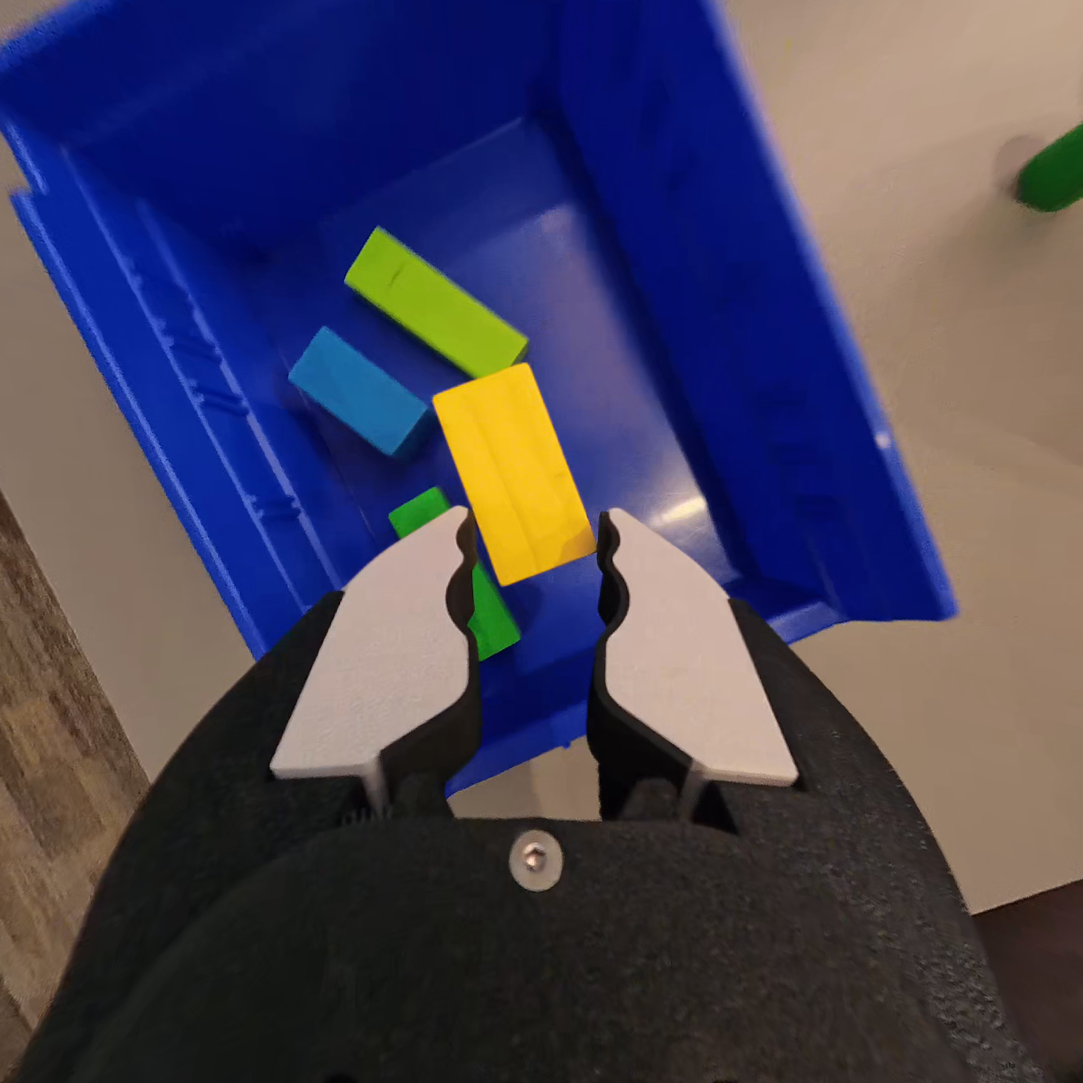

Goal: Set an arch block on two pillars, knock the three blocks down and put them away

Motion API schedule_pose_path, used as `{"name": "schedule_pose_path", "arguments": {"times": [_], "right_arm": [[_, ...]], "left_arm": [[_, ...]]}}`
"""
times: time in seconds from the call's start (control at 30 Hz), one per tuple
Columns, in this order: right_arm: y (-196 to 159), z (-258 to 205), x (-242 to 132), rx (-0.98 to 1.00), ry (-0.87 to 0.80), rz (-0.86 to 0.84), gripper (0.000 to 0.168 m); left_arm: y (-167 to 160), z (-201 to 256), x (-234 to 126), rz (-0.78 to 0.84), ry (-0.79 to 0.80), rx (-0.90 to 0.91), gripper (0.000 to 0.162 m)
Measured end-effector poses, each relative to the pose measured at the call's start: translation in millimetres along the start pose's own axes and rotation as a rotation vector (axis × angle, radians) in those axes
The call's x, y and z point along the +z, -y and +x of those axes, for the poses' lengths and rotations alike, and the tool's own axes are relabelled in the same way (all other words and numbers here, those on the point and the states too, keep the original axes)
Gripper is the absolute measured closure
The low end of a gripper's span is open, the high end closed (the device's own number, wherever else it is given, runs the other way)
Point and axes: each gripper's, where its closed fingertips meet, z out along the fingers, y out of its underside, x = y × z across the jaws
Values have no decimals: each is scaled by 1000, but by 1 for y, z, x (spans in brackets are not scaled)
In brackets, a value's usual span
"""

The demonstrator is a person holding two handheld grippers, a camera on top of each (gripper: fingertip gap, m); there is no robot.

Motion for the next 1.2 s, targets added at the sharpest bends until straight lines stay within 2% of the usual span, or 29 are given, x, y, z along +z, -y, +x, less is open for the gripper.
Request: {"name": "schedule_pose_path", "arguments": {"times": [0.23, 0.33, 0.43, 0.5, 0.57, 0.7, 0.8, 0.97, 1.03, 1.2], "right_arm": [[-3, -2, -2, -11, 10, -29, 136], [-1, -3, -6, -17, 15, -25, 124], [6, 1, -22, -51, -25, -7, 119], [23, -3, -42, -104, -50, 72, 119], [49, -30, -65, -200, 24, 221, 119], [82, -121, -106, -371, 376, 478, 120], [86, -151, -120, -506, 434, 560, 120], [66, -159, -115, -641, 449, 503, 116], [67, -153, -107, -683, 374, 505, 116], [67, -146, -101, -725, 312, 490, 134]], "left_arm": [[38, 58, -34, 103, -80, 214, 123], [49, 85, -41, 131, -149, 280, 123], [54, 115, -44, 141, -232, 370, 123], [54, 140, -45, 153, -309, 470, 123], [54, 166, -45, 162, -367, 572, 123], [49, 225, -47, 159, -516, 770, 124], [46, 263, -52, 164, -619, 863, 124], [54, 285, -47, 195, -602, 918, 124], [55, 288, -47, 192, -639, 895, 124], [60, 285, -49, 230, -678, 848, 124]]}}
